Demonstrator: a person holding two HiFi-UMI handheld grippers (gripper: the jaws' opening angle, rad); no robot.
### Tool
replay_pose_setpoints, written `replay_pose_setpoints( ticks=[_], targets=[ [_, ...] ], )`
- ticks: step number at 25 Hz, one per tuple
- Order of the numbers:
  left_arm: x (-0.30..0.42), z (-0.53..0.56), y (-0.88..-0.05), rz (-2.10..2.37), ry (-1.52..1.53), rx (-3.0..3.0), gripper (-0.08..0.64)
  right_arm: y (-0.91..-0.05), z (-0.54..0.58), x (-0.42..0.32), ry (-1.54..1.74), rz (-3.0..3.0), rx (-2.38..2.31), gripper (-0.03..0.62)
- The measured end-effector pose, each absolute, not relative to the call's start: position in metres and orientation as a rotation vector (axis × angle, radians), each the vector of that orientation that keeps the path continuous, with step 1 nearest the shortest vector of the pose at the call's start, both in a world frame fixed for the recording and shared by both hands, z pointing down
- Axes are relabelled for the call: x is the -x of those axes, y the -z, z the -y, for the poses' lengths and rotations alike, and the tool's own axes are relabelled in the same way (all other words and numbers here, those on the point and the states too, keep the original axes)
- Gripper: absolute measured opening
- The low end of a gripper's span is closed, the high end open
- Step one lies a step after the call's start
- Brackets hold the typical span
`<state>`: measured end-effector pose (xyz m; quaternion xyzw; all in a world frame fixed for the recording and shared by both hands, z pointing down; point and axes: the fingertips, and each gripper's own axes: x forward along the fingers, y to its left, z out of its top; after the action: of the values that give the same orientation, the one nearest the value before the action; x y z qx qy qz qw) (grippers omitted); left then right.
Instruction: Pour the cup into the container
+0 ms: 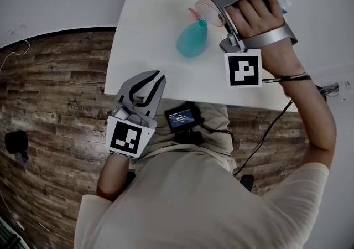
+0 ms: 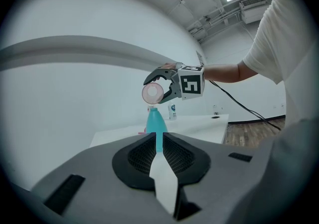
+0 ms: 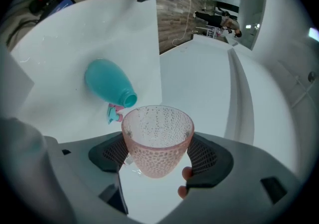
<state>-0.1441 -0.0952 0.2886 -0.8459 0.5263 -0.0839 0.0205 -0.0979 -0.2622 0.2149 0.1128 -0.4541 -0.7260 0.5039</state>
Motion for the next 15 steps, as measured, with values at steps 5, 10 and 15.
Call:
replay_pose_setpoints(
  ticks=[5, 10, 15],
  targets=[
    [0.158, 0.1, -0.278, -1.688, 0.245, 2.571, 0.04, -0.205, 0.263, 0.088, 1.55, 1.429, -0.406, 0.371],
    [0.167, 0.106, -0.264, -1.735, 0.202, 2.515, 0.04, -0.192, 0.261, 0.073, 1.264, 1.82, -0.54, 0.371],
    [0.168, 0.108, -0.253, -1.76, 0.156, 2.469, 0.04, -0.182, 0.252, 0.057, 1.086, 2.069, -0.64, 0.371]
  ],
)
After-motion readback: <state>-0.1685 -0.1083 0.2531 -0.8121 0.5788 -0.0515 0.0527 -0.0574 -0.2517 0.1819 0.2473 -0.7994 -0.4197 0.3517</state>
